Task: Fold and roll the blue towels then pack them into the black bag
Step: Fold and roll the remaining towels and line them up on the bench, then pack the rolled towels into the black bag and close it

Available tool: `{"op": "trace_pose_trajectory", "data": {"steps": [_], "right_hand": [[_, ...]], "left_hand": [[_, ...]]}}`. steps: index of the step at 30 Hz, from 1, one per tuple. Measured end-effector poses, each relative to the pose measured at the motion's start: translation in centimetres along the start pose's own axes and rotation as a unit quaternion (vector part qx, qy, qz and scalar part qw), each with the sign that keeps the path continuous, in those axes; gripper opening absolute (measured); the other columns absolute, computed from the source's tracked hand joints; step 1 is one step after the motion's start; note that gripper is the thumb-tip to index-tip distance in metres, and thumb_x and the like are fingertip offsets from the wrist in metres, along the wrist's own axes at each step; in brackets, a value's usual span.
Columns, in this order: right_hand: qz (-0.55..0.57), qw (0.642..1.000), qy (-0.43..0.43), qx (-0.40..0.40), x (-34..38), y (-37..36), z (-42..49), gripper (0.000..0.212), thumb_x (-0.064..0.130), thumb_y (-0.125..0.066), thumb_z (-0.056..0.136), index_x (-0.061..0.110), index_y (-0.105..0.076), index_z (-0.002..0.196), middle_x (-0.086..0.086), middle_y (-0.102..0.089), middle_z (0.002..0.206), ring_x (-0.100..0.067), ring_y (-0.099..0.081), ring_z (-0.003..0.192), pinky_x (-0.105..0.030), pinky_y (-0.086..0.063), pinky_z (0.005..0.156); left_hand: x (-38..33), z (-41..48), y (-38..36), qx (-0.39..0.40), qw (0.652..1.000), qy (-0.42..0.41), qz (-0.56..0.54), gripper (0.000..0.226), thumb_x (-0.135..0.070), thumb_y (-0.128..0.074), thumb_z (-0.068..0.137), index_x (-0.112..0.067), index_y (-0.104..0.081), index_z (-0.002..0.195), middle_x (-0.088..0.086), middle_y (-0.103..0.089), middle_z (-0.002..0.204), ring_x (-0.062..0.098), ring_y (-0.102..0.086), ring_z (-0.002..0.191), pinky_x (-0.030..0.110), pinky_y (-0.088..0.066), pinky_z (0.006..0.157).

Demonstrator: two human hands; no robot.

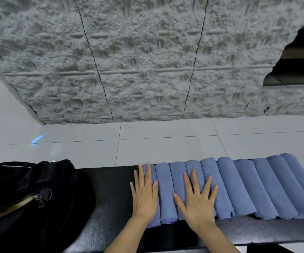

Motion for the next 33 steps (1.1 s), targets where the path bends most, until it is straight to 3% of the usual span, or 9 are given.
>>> {"op": "trace_pose_trajectory", "data": {"steps": [6,11,16,18,21,26,29,31,33], "right_hand": [[-0.002,1.0,0.0,-0.008,0.1,0.0,0.0,0.08,0.068,-0.01,0.09,0.017,-0.046,0.139,-0.008,-0.031,0.153,-0.054,-0.021,0.134,-0.066,-0.01,0.107],[0.006,1.0,-0.006,0.012,0.1,0.1,0.1,0.081,0.068,-0.009,0.09,0.016,-0.047,0.139,-0.009,-0.033,0.151,-0.055,-0.022,0.133,-0.067,-0.011,0.107],[0.014,0.999,-0.01,0.031,0.4,0.4,0.0,0.082,0.069,-0.007,0.089,0.016,-0.049,0.136,-0.009,-0.037,0.149,-0.056,-0.026,0.129,-0.067,-0.012,0.104],[0.013,0.999,-0.012,0.046,0.4,0.3,0.0,0.081,0.07,-0.006,0.089,0.018,-0.048,0.135,-0.009,-0.037,0.147,-0.057,-0.027,0.127,-0.068,-0.011,0.102],[0.018,0.998,-0.003,0.062,0.6,0.4,0.0,0.081,0.072,-0.008,0.087,0.02,-0.049,0.132,-0.008,-0.038,0.146,-0.058,-0.028,0.124,-0.068,-0.013,0.099],[0.024,0.996,-0.011,0.088,0.7,0.4,0.1,0.091,0.075,-0.003,0.085,0.018,-0.059,0.128,-0.01,-0.044,0.143,-0.058,-0.035,0.121,-0.07,-0.021,0.095],[-0.018,0.995,-0.028,0.097,0.8,1.6,0.0,0.118,0.083,0.029,0.06,0.027,-0.028,0.148,-0.004,-0.015,0.158,-0.053,-0.013,0.137,-0.068,-0.013,0.106],[-0.027,0.993,-0.038,0.108,0.8,2.3,-0.3,0.127,0.079,0.043,0.04,0.034,-0.002,0.15,0.0,0.007,0.159,-0.047,0.005,0.141,-0.063,-0.005,0.111],[-0.025,0.994,-0.037,0.096,1.5,3.5,-0.7,0.126,0.08,0.041,0.04,0.034,0.002,0.15,-0.001,0.008,0.159,-0.044,0.008,0.142,-0.062,-0.005,0.111]], "left_hand": [[0.1,0.2,-0.7,0.017,0.999,0.017,0.021,0.056,-0.056,0.003,0.089,-0.039,0.028,0.136,-0.011,0.031,0.151,0.009,0.022,0.142,0.037,0.017,0.115],[-0.1,0.2,-0.8,0.029,0.998,0.029,0.049,0.074,-0.071,0.028,0.07,-0.037,0.031,0.136,-0.006,0.03,0.152,0.014,0.016,0.144,0.038,0.016,0.113],[-0.8,0.1,0.2,0.075,0.993,0.051,0.077,0.061,-0.052,-0.01,0.098,-0.029,0.028,0.14,-0.001,0.03,0.153,0.023,0.01,0.146,0.045,0.006,0.116],[-1.1,-0.8,0.9,0.096,0.99,0.061,0.08,0.069,-0.063,0.001,0.089,-0.027,0.028,0.142,0.001,0.033,0.151,0.027,0.011,0.145,0.047,0.002,0.117],[-1.3,-3.5,1.5,0.071,0.993,0.076,0.062,0.104,-0.077,0.035,0.051,-0.017,0.034,0.136,0.0,0.041,0.143,0.024,0.014,0.145,0.042,0.002,0.117],[-0.6,-6.4,0.7,0.125,0.988,0.085,0.021,0.108,-0.08,0.03,0.045,-0.014,0.038,0.13,-0.005,0.04,0.142,0.016,0.018,0.144,0.034,0.013,0.113],[-0.6,-5.5,1.0,0.157,0.982,0.081,0.061,0.104,-0.081,0.025,0.052,-0.016,0.037,0.132,-0.001,0.034,0.151,0.022,0.017,0.145,0.043,0.01,0.115],[-0.8,-5.3,1.3,0.188,0.974,0.085,0.092,0.083,-0.069,-0.004,0.087,-0.015,0.03,0.14,0.0,0.031,0.153,0.026,0.015,0.145,0.047,0.008,0.116],[-1.0,-5.3,2.0,0.201,0.971,0.087,0.092,0.076,-0.051,-0.026,0.098,-0.014,0.019,0.147,0.0,0.024,0.156,0.029,0.013,0.145,0.049,0.006,0.116]]}}
Point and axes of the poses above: each hand's wrist, its own z-axis towards the middle knuckle, its own y-axis out of the back of the hand, x = y × z, the point moved 5 cm from there along z, towards the middle knuckle
